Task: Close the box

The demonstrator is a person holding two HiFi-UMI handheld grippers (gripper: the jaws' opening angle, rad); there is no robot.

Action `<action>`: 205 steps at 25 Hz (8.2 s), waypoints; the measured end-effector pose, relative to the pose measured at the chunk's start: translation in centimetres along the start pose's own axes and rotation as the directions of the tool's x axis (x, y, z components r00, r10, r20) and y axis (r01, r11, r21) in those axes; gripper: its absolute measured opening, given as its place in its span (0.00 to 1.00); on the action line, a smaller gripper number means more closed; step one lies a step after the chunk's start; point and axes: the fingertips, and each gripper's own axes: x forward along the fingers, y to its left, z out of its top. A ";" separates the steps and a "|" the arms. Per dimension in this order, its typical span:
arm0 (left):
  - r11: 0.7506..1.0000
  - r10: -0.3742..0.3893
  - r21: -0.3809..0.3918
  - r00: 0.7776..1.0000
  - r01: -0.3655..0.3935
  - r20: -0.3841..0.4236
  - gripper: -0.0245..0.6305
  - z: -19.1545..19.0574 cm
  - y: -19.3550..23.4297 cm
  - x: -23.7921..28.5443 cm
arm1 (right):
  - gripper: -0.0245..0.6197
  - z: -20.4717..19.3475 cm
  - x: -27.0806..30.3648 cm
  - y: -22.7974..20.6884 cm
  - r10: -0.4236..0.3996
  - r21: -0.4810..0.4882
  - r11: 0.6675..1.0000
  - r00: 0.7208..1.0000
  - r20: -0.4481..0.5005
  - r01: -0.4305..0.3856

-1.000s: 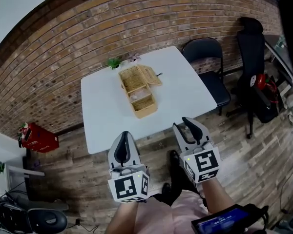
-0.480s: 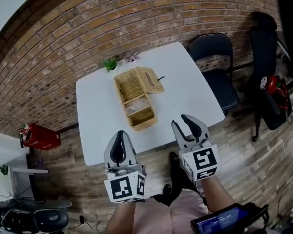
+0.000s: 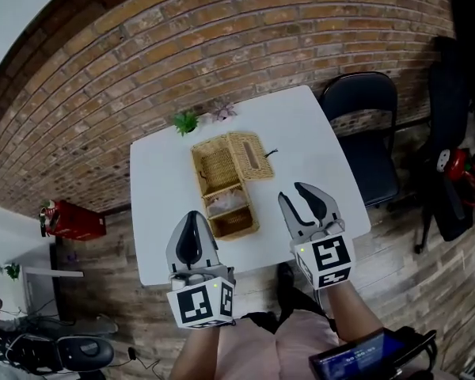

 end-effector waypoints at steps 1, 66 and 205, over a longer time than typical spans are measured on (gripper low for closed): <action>1.000 0.008 0.001 1.000 -0.008 0.003 0.07 0.2 0.1 0.4 | 0.25 0.3 0.5 -0.2 0.006 -0.002 1.000 1.000 0.004 -0.006; 0.992 -0.003 -0.122 0.980 -0.022 -0.201 0.07 -12.8 8.0 10.7 | 0.44 -18.4 14.5 -4.3 -0.146 -0.020 0.988 0.873 -0.465 0.155; 0.999 0.045 -0.021 0.995 -0.043 0.085 0.12 3.7 5.6 7.7 | 0.04 8.7 10.7 4.7 0.213 -0.093 0.974 0.972 0.094 -0.205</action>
